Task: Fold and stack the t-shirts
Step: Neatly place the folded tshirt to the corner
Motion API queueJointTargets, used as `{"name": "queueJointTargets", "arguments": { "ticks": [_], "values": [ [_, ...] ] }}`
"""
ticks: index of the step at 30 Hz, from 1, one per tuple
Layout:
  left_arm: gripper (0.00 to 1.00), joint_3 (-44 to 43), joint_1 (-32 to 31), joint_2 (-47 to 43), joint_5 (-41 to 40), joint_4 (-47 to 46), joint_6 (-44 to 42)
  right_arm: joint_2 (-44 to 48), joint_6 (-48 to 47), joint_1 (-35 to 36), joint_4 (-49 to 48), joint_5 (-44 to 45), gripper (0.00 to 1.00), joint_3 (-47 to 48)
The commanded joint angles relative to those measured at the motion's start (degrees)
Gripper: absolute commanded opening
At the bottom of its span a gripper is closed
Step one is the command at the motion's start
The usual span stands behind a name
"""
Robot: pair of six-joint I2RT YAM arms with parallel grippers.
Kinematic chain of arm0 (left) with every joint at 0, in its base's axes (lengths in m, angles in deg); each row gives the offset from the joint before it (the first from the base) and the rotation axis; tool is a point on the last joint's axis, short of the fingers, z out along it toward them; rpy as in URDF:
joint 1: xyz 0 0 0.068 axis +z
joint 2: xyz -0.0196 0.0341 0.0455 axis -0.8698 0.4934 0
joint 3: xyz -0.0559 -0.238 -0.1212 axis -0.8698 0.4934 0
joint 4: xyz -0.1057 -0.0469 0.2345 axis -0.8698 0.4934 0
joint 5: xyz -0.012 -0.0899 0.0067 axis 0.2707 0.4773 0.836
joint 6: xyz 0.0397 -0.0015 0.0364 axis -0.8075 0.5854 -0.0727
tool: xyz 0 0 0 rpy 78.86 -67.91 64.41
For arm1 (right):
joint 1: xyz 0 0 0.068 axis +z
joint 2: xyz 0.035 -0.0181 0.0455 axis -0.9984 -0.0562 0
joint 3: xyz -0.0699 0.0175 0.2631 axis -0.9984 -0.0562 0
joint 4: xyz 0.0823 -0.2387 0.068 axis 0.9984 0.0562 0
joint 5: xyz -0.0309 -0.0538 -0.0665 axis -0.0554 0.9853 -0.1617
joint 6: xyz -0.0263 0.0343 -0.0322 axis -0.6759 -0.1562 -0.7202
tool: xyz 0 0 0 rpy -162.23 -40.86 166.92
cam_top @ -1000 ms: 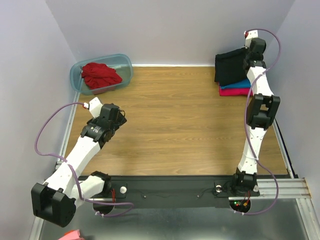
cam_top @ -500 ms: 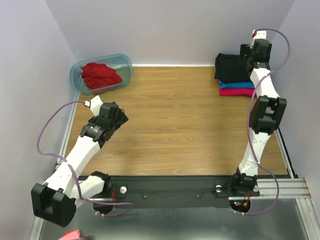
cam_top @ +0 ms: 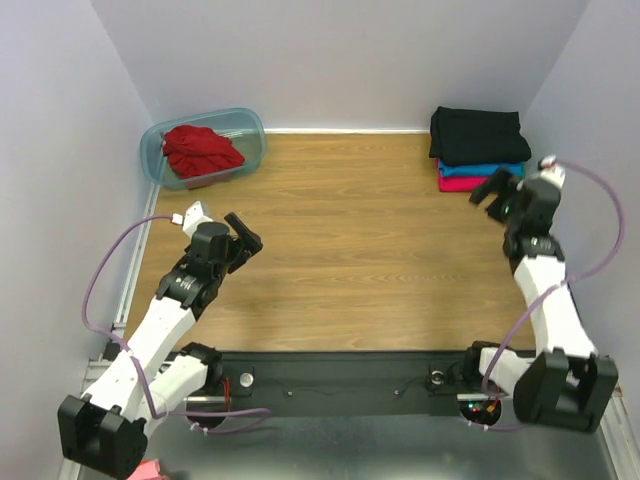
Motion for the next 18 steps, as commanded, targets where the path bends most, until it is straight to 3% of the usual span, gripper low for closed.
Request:
{"name": "queueJointTargets", "arguments": {
  "ticks": [1,7,14,18],
  "values": [
    [0.98,2.14,0.45,-3.79,1.92,-4.75,-0.1,12.31,7.75,0.0,2.67,-5.05,1.0,-12.07],
    [0.98,3.46,0.54,-6.26,2.53,-4.13,0.07,26.58,7.58,0.0,11.1,-9.28,1.0,-24.21],
    [0.98,4.77,0.63,-9.68,5.26,-3.17,1.13,36.69,7.4,0.0,13.14,-12.28,1.0,-26.41],
    [0.98,6.18,0.54,-14.16,2.36,-0.71,2.62,38.98,7.57,0.0,14.01,-11.13,1.0,-25.45]
  ]
}}
